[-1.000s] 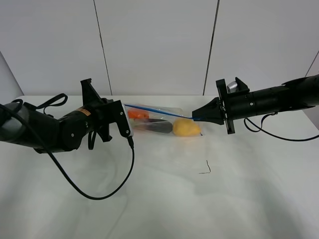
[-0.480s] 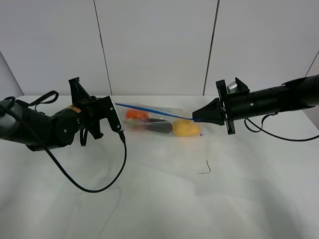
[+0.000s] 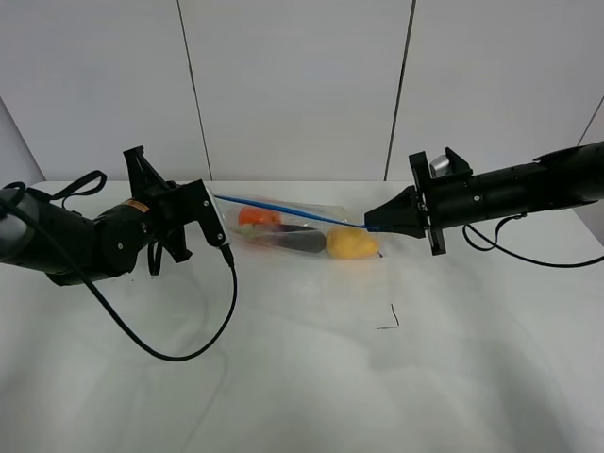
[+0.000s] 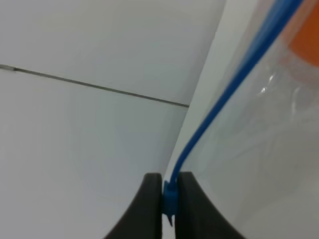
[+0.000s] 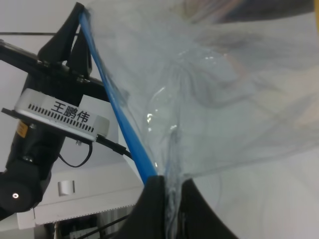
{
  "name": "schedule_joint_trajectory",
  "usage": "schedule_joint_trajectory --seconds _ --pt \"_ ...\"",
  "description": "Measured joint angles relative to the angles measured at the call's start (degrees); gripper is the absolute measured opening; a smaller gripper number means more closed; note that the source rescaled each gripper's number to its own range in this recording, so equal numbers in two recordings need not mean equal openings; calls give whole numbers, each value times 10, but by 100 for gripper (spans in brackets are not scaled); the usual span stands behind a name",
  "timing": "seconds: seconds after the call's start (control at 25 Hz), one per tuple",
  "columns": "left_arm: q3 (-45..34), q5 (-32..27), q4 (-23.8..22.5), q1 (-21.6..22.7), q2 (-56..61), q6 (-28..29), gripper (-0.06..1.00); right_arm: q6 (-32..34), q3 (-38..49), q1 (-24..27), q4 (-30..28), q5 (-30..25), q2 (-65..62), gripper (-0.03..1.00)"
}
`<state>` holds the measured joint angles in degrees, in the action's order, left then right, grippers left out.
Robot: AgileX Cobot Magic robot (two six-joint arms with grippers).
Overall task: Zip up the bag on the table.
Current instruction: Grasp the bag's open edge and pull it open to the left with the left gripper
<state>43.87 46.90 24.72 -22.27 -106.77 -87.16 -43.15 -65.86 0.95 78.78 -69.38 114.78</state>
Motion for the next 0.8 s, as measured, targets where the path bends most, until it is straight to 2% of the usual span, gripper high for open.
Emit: schedule_joint_trajectory --seconds 0.24,0.36,0.48,0.6,0.64,0.72,0.8 --pt "0 1 0 0 0 3 0 0 0 0 0 0 0 0" --pt "0 1 0 0 0 29 3 0 0 0 0 0 0 0" --pt "0 10 9 3 0 78 22 0 0 1 -6 0 0 0" --pt "0 13 17 6 0 103 54 0 0 2 -7 0 0 0" --pt "0 13 19 6 0 105 60 0 0 2 -8 0 0 0" --pt "0 13 27 6 0 108 69 0 0 2 -9 0 0 0" --pt "0 13 37 6 0 110 72 0 0 2 -9 0 0 0"
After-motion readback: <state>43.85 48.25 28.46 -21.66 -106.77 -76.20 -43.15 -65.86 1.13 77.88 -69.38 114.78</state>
